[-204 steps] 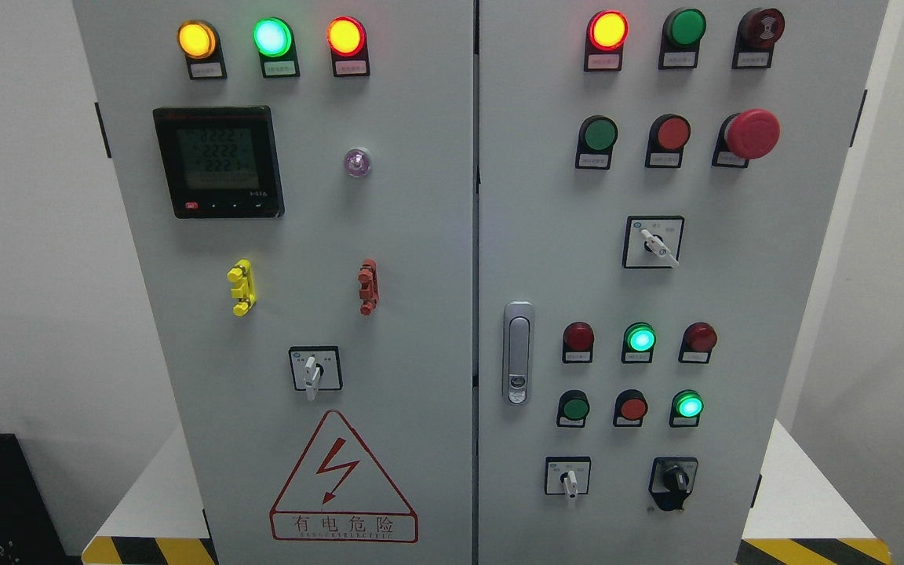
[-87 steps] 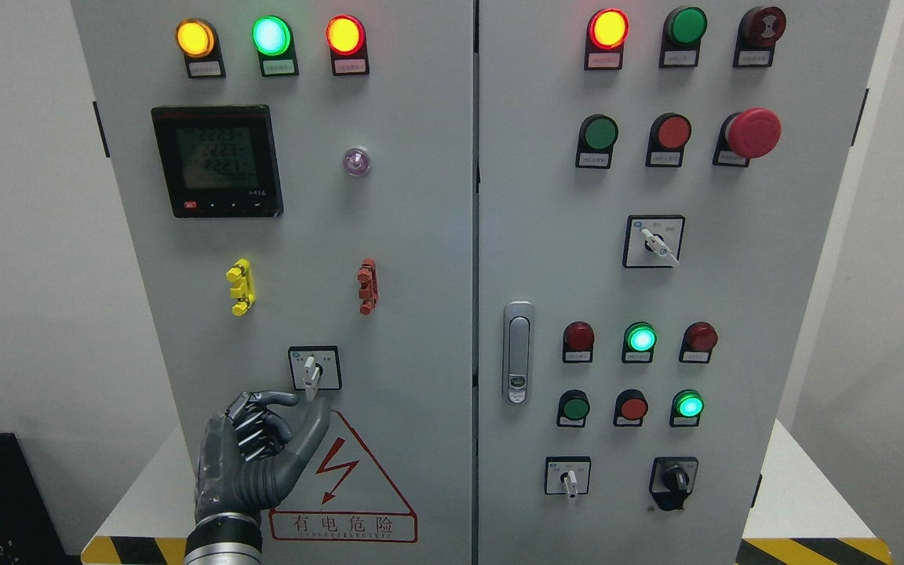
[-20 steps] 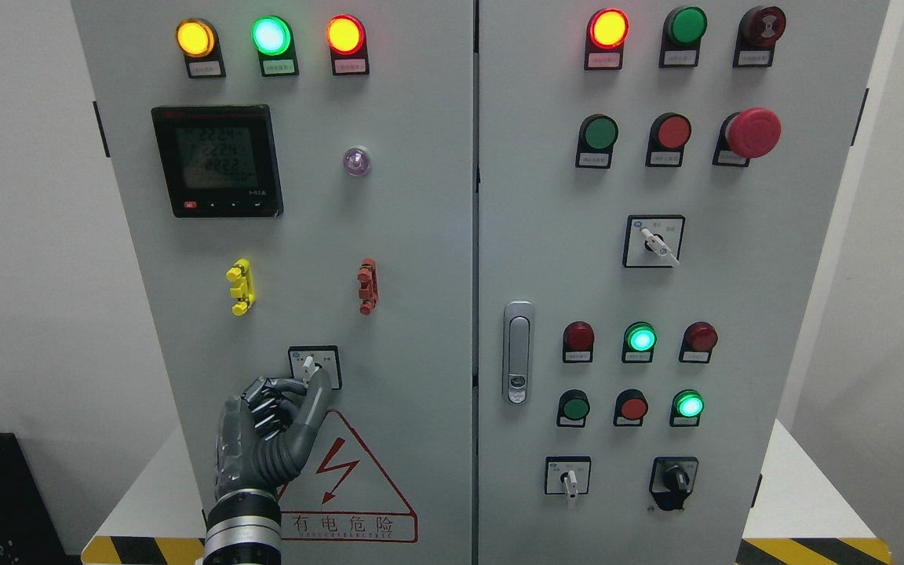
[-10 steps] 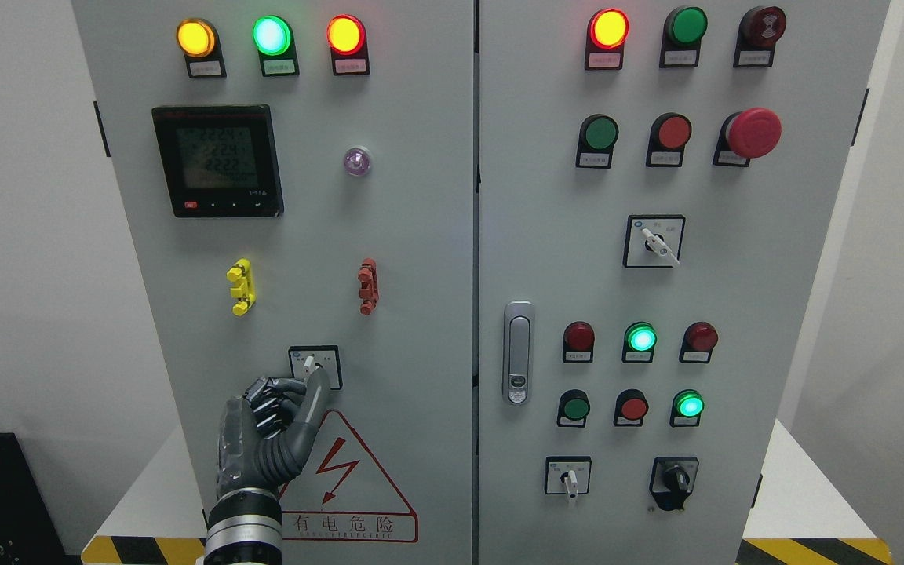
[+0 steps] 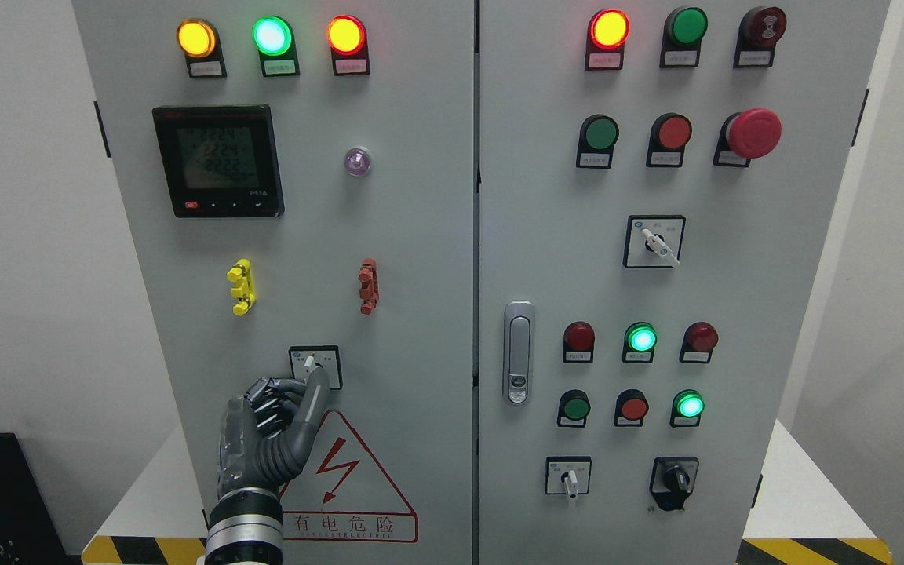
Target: Turn on light switch 1
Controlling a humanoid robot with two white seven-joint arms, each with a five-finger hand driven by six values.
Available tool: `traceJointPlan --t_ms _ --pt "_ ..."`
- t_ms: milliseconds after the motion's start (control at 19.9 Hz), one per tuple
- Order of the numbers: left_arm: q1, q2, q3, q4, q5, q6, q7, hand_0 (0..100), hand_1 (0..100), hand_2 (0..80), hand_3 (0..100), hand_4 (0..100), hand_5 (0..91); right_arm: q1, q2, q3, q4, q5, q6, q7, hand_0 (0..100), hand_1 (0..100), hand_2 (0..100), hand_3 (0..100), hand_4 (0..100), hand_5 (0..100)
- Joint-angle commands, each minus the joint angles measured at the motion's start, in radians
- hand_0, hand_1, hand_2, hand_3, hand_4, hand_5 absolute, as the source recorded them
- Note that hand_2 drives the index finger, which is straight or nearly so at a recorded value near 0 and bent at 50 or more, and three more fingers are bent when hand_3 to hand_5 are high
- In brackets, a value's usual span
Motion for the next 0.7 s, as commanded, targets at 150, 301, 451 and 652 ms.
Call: traceJointPlan --t_ms 150,301,451,652 --pt "-0.004 -0.001 -0.002 0.003 0.001 -0.003 -0.001 29 53 59.8 94 94 86.1 0.0 0.0 0.0 0.0 0.0 0.0 0.0 31 0 0 0 0 0" --pt "-0.004 -0.001 -0.004 0.005 0.001 -0.003 -0.001 29 53 59.8 94 94 86.1 0.0 0.0 0.0 0.0 0.0 0.0 0.0 31 0 0 0 0 0" --pt "-0.006 -0.001 -0.005 0.005 0.001 -0.003 -0.001 29 53 59.8 94 94 86.1 -0.001 0.0 0.0 0.0 0.0 0.0 0.0 31 0 0 0 0 0" --pt "-0.006 -0.001 -0.005 0.006 0.003 -0.003 -0.001 29 53 59.8 94 94 86.1 0.0 0.0 0.0 0.0 0.0 0.0 0.0 31 0 0 0 0 0"
